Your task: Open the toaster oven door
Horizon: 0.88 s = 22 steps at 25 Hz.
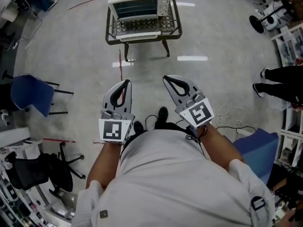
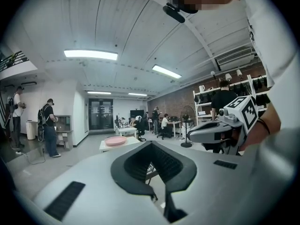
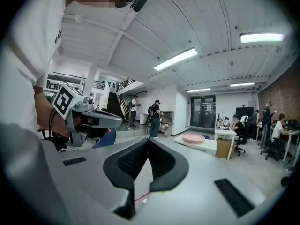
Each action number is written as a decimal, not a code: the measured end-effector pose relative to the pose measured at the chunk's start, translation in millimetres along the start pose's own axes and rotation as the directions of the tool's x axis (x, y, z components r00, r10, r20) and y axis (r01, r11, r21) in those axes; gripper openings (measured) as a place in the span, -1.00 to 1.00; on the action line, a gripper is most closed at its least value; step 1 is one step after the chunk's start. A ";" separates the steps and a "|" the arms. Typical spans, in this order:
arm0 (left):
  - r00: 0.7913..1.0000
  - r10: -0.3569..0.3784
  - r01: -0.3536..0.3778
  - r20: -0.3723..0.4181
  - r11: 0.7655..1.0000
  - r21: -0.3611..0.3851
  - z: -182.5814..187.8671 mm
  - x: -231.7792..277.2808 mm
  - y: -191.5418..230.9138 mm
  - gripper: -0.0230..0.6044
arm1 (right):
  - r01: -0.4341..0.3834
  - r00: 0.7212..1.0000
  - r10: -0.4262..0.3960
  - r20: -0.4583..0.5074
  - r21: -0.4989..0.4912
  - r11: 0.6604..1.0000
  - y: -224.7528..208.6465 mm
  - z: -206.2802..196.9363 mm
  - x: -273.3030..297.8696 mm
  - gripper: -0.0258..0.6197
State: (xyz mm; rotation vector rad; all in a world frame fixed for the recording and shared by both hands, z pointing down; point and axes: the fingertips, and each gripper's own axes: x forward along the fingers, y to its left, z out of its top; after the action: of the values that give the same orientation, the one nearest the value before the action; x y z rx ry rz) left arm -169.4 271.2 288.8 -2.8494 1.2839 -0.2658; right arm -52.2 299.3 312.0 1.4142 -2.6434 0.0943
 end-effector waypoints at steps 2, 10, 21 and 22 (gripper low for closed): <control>0.999 -0.026 0.026 -0.026 1.000 0.010 -7.3 -16.1 2.9 -0.88 | 0.011 1.000 -0.011 0.002 -0.002 1.000 15.3 1.8 -0.3 -0.86; 0.997 -0.074 0.075 -0.012 0.997 0.015 -9.3 -74.3 25.2 -0.88 | 0.052 0.999 -0.052 0.000 -0.012 0.999 81.0 13.1 -3.9 -0.86; 0.995 -0.104 0.105 -0.015 0.991 0.085 -25.3 -132.7 55.4 -0.87 | 0.096 0.995 -0.096 -0.023 -0.034 0.995 146.2 9.1 3.1 -0.86; 0.994 -0.109 0.110 -0.018 0.990 0.084 -27.6 -136.5 57.4 -0.87 | 0.097 0.995 -0.097 -0.023 -0.030 0.995 151.1 9.0 4.6 -0.86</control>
State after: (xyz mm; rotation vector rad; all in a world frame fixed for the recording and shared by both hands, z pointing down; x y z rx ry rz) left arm -305.2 336.4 291.0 -2.8548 1.0923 -0.3329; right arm -181.1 378.3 305.6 1.5194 -2.5413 0.0614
